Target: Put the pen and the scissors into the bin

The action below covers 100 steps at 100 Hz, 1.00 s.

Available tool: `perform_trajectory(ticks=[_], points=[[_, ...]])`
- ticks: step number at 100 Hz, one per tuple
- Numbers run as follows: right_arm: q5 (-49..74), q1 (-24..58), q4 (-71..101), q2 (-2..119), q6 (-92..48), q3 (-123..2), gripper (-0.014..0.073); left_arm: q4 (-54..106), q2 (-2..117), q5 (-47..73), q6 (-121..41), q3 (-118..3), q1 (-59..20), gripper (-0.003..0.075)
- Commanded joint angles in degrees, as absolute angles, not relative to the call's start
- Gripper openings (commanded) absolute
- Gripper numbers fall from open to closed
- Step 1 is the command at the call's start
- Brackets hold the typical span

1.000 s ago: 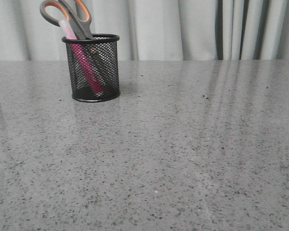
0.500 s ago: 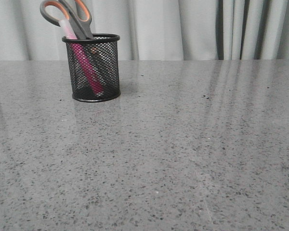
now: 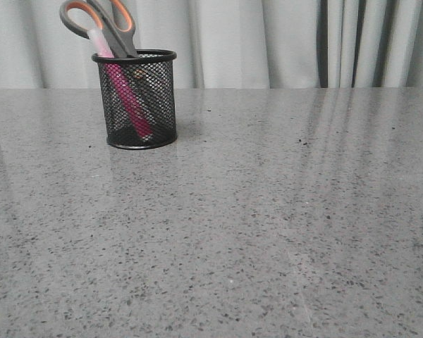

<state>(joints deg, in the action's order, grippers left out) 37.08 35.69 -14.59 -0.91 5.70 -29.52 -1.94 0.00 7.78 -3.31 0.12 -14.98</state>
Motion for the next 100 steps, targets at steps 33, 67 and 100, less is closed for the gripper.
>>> perform_trajectory(ticks=[33, 67, 100], points=[[33.2, 35.59, -15.21, -1.21, 5.3, -30.72, -0.007, -2.1, -2.08, 15.77, -2.51, 2.58, -11.66, -0.0019], [33.2, 35.59, -15.21, -1.21, 5.3, -30.72, -0.007, -2.1, -2.08, 15.88, -2.51, 2.58, -11.66, -0.0019], [34.05, 35.59, -16.68, -1.21, 5.3, -30.28, -0.007, -2.1, -2.08, 15.88, -2.51, 2.58, -11.66, -0.0019]])
